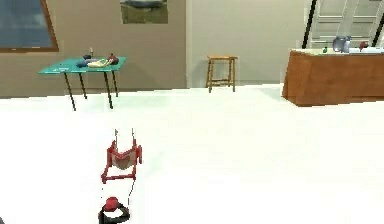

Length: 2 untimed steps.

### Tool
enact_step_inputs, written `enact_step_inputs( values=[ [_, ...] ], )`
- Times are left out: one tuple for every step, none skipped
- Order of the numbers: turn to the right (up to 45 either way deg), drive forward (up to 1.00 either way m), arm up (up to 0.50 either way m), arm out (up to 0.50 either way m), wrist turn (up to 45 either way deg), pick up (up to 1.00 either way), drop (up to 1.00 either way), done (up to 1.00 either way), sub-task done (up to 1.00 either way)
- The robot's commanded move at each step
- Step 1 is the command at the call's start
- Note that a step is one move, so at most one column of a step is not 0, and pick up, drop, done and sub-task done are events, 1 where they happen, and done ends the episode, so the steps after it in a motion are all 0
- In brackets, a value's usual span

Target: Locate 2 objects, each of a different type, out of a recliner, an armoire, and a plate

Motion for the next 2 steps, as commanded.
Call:
enact_step_inputs(
  values=[
    [-3.0,0.00,0.00,0.00,0.0,0.00,0.00,0.00,0.00],
    [0.0,1.00,0.00,0.00,0.0,0.00,0.00,0.00,0.00]
  ],
)
